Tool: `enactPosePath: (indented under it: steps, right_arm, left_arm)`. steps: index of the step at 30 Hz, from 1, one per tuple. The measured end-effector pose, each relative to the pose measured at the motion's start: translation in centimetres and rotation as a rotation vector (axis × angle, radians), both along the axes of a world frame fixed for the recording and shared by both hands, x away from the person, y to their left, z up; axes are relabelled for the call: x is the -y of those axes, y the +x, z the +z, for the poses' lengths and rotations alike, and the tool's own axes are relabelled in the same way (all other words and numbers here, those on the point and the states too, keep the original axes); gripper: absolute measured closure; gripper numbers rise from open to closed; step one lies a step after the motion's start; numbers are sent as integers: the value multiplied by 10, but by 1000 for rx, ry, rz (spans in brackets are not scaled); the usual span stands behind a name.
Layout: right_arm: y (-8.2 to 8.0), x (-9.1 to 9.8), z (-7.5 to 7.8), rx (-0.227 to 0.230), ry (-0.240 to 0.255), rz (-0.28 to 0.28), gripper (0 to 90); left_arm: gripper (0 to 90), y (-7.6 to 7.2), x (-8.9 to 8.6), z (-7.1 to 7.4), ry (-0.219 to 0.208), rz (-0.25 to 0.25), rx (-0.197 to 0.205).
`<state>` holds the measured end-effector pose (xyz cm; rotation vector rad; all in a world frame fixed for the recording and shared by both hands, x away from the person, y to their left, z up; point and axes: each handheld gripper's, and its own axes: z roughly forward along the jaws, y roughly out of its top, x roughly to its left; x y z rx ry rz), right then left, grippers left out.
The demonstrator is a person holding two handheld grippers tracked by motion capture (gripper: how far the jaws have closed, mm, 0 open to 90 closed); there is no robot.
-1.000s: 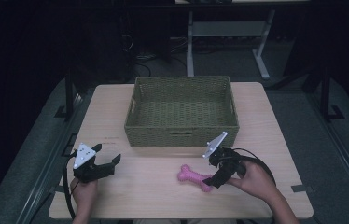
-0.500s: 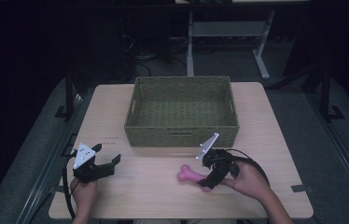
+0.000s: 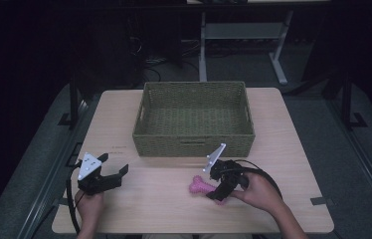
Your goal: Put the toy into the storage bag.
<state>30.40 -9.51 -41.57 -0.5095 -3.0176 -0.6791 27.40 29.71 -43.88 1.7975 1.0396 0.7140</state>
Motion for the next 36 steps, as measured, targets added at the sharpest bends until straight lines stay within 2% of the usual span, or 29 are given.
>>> enactPosePath:
  steps: [10, 18, 24, 36]
  right_arm:
    - [4, -8, -8, -18, -28, 16, 392]
    - [6, -11, -12, -25, -46, 21, 414]
    - [7, -14, -17, -24, -79, 25, 425]
    - [8, -16, -22, -26, -93, 29, 484]
  left_arm:
    - [138, 0, 0, 0, -2, -2, 0]
    - [139, 0, 0, 0, -2, -4, 0]
    - [139, 0, 0, 0, -2, -5, 0]
    - [139, 0, 0, 0, -2, -5, -1]
